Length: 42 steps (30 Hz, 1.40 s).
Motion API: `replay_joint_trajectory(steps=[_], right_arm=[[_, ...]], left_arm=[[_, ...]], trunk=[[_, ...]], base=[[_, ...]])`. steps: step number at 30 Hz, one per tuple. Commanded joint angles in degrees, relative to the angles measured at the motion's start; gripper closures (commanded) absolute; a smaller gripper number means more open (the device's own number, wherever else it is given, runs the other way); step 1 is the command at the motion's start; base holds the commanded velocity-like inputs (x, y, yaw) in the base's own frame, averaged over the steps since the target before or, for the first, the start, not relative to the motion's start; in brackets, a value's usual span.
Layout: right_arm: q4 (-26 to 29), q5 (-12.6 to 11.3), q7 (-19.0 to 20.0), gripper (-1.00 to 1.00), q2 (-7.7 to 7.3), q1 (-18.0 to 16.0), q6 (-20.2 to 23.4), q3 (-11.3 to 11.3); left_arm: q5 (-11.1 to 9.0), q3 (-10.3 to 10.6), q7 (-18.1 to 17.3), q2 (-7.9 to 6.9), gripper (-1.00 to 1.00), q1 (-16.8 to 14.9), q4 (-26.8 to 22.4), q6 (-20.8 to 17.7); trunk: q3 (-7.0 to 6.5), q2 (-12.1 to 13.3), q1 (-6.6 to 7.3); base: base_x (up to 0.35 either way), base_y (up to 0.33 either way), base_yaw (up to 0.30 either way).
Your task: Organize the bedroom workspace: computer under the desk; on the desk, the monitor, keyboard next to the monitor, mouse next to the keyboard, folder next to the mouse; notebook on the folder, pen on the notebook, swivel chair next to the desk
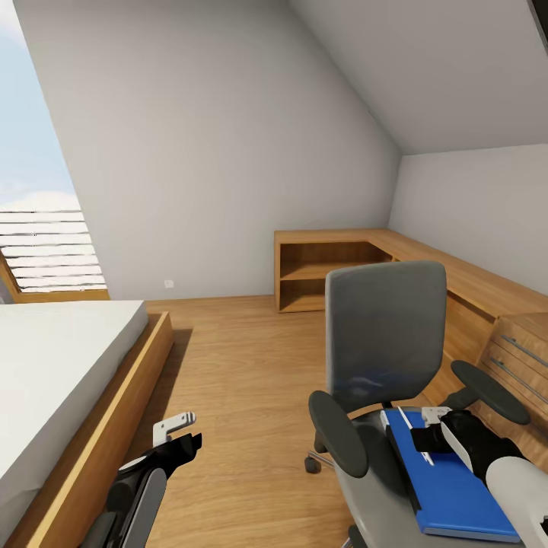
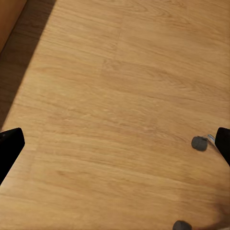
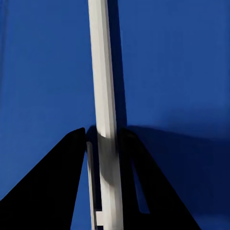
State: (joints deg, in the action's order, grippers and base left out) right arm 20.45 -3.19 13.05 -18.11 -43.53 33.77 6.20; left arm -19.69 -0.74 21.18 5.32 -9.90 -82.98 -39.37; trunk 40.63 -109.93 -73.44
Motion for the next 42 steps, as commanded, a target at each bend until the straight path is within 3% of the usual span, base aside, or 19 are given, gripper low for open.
replay_joint_trajectory(steps=[1,8,12,37,42], right_arm=[[-1.81,0.47,-0.04,1.0,-0.09,0.02,0.16,0.56],[-1.81,0.47,-0.04,1.0,-0.09,0.02,0.08,0.56],[-1.81,0.47,-0.04,1.0,-0.09,0.02,0.07,0.56],[-1.78,0.48,-0.04,1.0,0.0,0.02,-0.11,0.65],[-1.1,0.44,-0.04,1.0,-0.03,0.02,-0.24,0.55]], left_arm=[[-0.61,-0.05,0.44,0.04,-1.0,-0.04,-0.08,-0.18],[-0.6,-0.05,0.44,0.04,-1.0,-0.04,-0.08,-0.18],[-0.61,-0.05,0.44,0.04,-1.0,-0.04,-0.08,-0.18],[-0.61,-0.05,0.44,0.04,-1.0,-0.04,-0.08,-0.18],[-0.61,-0.05,0.44,0.05,-1.0,-0.04,0.13,-0.17]], trunk=[[0.07,-0.02,0.0],[0.07,-0.02,0.0],[-0.65,1.58,0.88],[-0.65,1.58,0.88],[-1.54,3.59,1.97]], base=[[0.0,0.0,0.0],[0.0,0.0,0.0],[0.0,0.0,0.0],[-0.064,0.0,0.0],[-0.001,0.0,0.0]])
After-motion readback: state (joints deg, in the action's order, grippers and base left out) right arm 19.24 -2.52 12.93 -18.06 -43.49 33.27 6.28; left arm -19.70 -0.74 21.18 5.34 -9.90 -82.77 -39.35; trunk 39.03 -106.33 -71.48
